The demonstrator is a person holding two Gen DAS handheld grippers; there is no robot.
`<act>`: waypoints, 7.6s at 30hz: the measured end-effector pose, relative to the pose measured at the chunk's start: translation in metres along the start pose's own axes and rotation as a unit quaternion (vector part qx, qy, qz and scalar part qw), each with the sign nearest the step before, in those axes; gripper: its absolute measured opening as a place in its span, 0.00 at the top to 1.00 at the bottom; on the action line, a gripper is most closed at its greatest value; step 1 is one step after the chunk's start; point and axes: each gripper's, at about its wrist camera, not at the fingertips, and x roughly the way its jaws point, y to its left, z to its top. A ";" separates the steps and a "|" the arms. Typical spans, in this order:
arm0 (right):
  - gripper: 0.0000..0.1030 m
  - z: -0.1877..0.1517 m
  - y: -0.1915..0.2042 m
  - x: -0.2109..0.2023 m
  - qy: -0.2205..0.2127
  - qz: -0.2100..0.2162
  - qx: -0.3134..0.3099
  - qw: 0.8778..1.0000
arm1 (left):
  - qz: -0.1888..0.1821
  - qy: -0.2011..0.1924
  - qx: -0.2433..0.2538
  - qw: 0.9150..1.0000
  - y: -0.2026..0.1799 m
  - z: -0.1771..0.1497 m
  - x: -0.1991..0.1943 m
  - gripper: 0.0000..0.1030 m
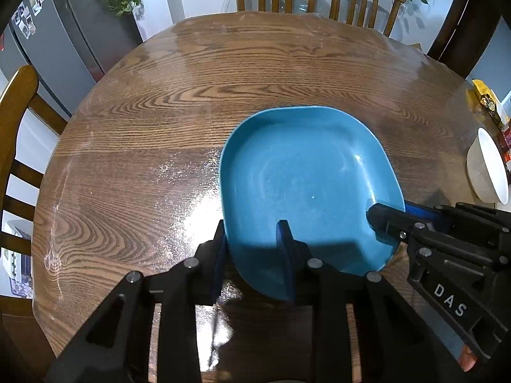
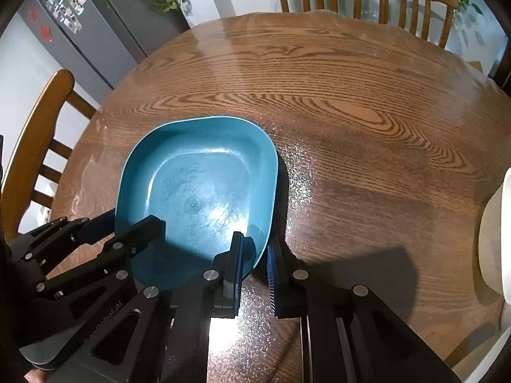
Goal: Organize plates and bowls
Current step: 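Grasp the rim of the teal dish with the left gripper, then lift the teal dish with the left gripper and carry it toward the stacked plates, then lower the teal dish onto the stacked square plates with the left gripper, then open the left gripper to release the teal dish and withdraw, then move the left gripper to the large white bowl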
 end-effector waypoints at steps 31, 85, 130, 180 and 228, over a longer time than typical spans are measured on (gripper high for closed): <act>0.85 -0.061 0.001 -0.099 -0.075 0.029 -0.007 0.997 | 0.002 -0.085 0.015 0.996 -0.025 -0.055 -0.109 0.74; 0.85 -0.158 0.090 -0.053 0.024 0.060 -0.114 0.991 | 0.044 -0.004 -0.085 0.995 0.038 -0.179 -0.093 0.74; 0.84 -0.170 0.103 -0.062 0.020 0.034 -0.136 0.990 | 0.070 -0.016 -0.063 0.995 0.028 -0.187 -0.100 0.68; 0.68 -0.166 0.081 -0.086 -0.031 0.045 -0.093 0.994 | 0.086 -0.045 -0.077 0.992 0.025 -0.188 -0.122 0.24; 0.52 -0.221 -0.171 -0.230 -0.167 -0.023 0.130 0.977 | -0.021 -0.105 0.052 0.993 -0.178 -0.135 -0.159 0.05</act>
